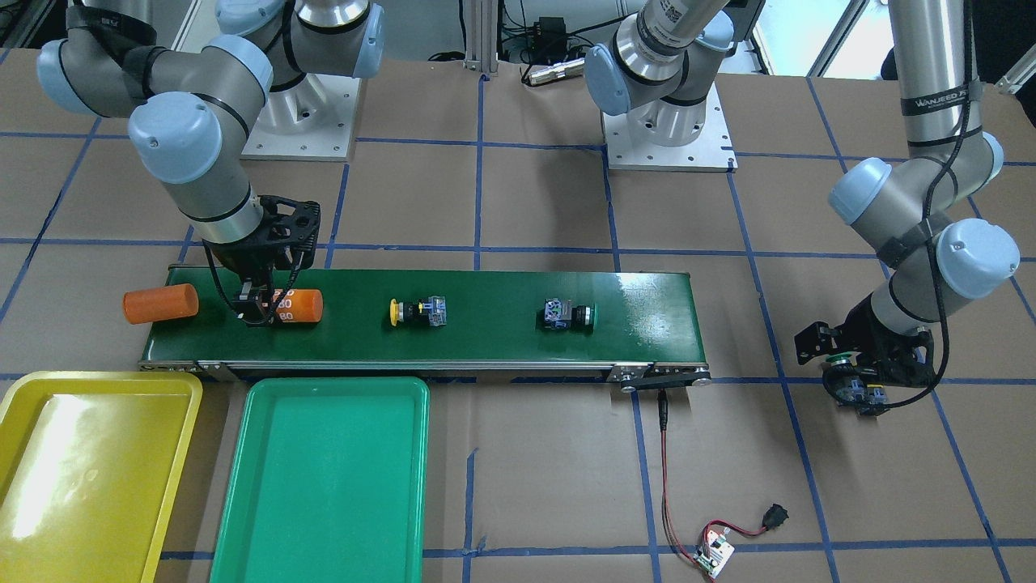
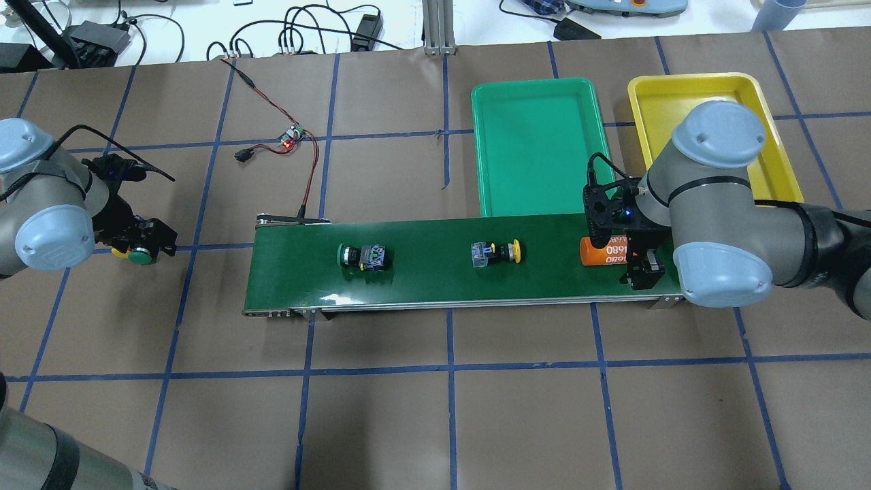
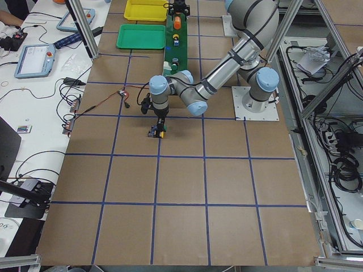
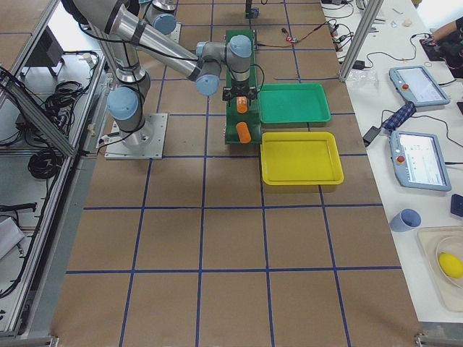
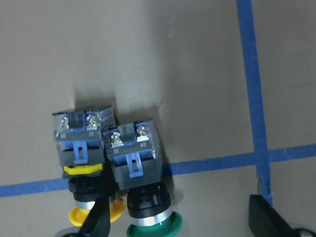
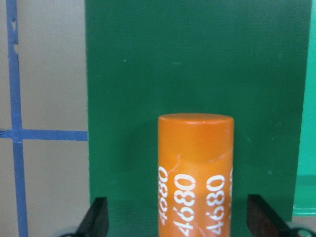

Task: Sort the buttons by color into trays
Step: 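Return the left gripper to the pile and grasp another button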

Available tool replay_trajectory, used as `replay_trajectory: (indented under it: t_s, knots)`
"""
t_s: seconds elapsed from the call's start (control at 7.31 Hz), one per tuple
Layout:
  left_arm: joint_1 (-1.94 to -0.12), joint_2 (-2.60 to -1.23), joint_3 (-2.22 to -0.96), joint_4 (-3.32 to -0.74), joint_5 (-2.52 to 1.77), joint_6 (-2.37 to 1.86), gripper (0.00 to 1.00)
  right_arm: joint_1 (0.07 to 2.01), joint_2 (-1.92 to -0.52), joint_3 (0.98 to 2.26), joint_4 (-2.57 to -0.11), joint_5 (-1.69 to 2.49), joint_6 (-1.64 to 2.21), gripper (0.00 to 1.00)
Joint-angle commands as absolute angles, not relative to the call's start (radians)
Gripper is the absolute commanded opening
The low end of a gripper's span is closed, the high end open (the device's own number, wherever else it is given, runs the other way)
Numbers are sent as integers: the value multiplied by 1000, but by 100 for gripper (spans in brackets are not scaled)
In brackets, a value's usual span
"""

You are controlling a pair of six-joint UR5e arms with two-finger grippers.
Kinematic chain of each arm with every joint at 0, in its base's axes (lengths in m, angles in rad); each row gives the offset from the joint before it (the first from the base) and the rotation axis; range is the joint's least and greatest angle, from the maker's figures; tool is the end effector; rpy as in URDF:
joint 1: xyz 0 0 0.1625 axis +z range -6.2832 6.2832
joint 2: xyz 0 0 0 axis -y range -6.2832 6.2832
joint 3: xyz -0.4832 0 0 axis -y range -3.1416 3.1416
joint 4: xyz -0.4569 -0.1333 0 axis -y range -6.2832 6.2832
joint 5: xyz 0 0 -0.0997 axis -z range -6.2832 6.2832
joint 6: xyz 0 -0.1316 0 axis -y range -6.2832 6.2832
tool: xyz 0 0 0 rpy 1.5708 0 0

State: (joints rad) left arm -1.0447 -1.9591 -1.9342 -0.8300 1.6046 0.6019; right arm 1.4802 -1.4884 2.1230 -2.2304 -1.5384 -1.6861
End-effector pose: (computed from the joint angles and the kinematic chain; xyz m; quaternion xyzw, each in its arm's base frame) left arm 0.1974 -0.5965 0.1651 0.0380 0.9991 0.0136 0.0114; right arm 0.0908 -0.5210 0.2442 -0.7158 0.6980 -0.0205 0.0005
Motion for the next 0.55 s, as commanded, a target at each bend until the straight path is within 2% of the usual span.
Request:
replay_trajectory:
  t_s: [0.0, 0.41]
  knots:
    - [-1043, -1965, -1950, -825, 1600, 556, 100, 1480, -1486, 2123, -2230, -1539, -1684, 100]
    - [-1045, -1976, -1937, -825, 1597, 543, 100, 1480, -1486, 2123, -2230, -1540, -1686, 100]
